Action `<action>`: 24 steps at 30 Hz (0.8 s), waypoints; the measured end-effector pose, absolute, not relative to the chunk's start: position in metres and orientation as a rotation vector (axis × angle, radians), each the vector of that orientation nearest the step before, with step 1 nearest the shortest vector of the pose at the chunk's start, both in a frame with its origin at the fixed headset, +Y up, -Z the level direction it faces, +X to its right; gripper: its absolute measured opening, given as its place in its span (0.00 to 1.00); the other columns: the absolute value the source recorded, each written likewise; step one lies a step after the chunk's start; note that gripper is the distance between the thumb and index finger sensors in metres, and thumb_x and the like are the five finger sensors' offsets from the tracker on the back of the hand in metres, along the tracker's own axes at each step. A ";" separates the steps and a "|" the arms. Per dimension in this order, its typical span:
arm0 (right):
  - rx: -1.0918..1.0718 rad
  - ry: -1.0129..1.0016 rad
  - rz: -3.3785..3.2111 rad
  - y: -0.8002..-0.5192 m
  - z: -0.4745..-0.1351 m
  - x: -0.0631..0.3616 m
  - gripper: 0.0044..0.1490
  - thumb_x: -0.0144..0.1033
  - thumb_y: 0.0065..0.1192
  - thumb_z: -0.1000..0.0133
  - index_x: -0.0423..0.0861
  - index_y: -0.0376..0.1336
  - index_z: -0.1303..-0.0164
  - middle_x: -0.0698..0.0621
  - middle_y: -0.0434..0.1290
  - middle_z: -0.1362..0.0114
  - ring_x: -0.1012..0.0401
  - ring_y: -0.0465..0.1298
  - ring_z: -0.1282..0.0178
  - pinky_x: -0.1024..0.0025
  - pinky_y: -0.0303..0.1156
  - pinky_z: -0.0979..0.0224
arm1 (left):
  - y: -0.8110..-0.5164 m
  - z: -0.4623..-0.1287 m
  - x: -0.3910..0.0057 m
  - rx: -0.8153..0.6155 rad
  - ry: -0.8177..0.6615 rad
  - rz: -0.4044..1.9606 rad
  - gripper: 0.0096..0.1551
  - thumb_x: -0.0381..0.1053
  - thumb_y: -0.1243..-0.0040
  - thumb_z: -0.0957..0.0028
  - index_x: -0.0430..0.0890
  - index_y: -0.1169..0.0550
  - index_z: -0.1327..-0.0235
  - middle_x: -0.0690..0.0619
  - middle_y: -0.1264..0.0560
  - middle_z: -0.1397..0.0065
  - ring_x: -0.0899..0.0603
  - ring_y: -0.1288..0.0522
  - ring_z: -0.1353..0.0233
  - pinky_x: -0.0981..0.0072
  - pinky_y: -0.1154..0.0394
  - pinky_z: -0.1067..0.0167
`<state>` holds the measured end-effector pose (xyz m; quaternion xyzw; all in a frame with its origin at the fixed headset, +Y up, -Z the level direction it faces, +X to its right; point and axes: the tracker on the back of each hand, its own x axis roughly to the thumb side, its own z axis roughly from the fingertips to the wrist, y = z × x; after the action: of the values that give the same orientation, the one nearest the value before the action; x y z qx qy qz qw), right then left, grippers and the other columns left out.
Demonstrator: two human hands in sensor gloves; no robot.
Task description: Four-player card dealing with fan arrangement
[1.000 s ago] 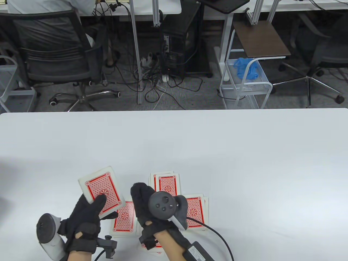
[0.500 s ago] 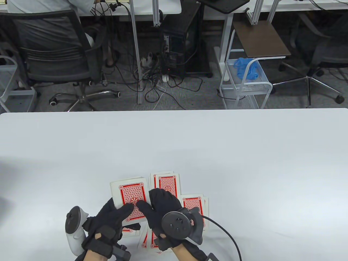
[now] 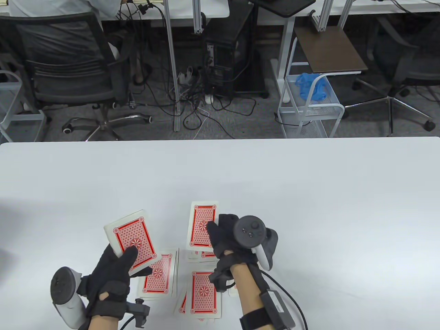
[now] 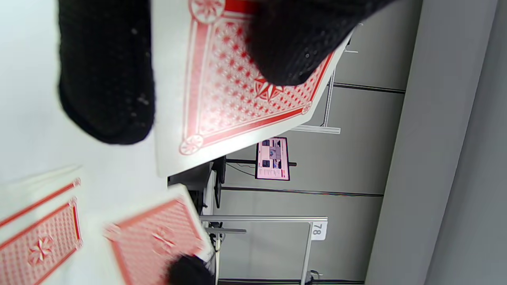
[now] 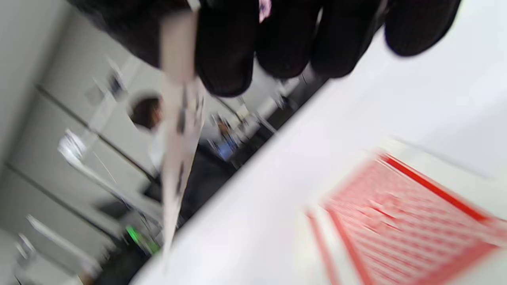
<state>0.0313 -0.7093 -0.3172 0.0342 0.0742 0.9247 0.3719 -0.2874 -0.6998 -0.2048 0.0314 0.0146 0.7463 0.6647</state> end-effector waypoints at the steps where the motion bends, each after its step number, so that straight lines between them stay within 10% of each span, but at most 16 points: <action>1: 0.069 0.247 2.439 -0.714 -0.322 0.028 0.25 0.42 0.63 0.35 0.37 0.72 0.39 0.29 0.61 0.23 0.27 0.56 0.23 0.20 0.53 0.30 | -0.700 -0.205 -0.286 0.060 0.026 1.698 0.29 0.49 0.34 0.43 0.48 0.24 0.28 0.49 0.16 0.29 0.35 0.11 0.39 0.50 0.10 0.56; 10: -0.011 0.262 3.235 -0.758 -0.335 -0.002 0.29 0.54 0.65 0.41 0.39 0.76 0.54 0.35 0.69 0.29 0.31 0.64 0.26 0.22 0.56 0.30 | -0.701 -0.209 -0.280 0.018 -0.002 1.655 0.28 0.49 0.32 0.44 0.47 0.23 0.29 0.49 0.15 0.31 0.36 0.10 0.40 0.51 0.09 0.58; 15: 0.301 -0.169 2.994 -0.713 -0.316 -0.011 0.25 0.46 0.59 0.37 0.43 0.73 0.40 0.33 0.69 0.25 0.31 0.68 0.27 0.26 0.62 0.31 | -0.706 -0.211 -0.276 -0.018 0.009 1.656 0.29 0.50 0.31 0.46 0.46 0.22 0.31 0.49 0.14 0.32 0.38 0.08 0.41 0.53 0.06 0.59; 20: 0.498 -0.312 2.172 -0.670 -0.261 -0.010 0.40 0.49 0.40 0.36 0.34 0.71 0.34 0.37 0.82 0.40 0.41 0.86 0.55 0.35 0.78 0.50 | -0.712 -0.210 -0.257 -0.096 -0.017 1.688 0.28 0.51 0.29 0.46 0.49 0.21 0.32 0.52 0.13 0.34 0.39 0.07 0.42 0.54 0.07 0.60; 24: 0.561 -0.298 2.289 -0.657 -0.227 -0.004 0.44 0.61 0.51 0.38 0.35 0.67 0.31 0.41 0.79 0.41 0.47 0.85 0.55 0.40 0.80 0.51 | -0.716 -0.209 -0.237 -0.175 -0.068 1.745 0.27 0.52 0.28 0.47 0.52 0.21 0.34 0.55 0.12 0.35 0.41 0.07 0.43 0.55 0.08 0.60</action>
<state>-0.0039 -0.6572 -0.2268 0.2191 -0.1164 0.8937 0.3739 -0.2371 -0.7163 -0.2088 -0.0767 -0.0296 0.7647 0.6391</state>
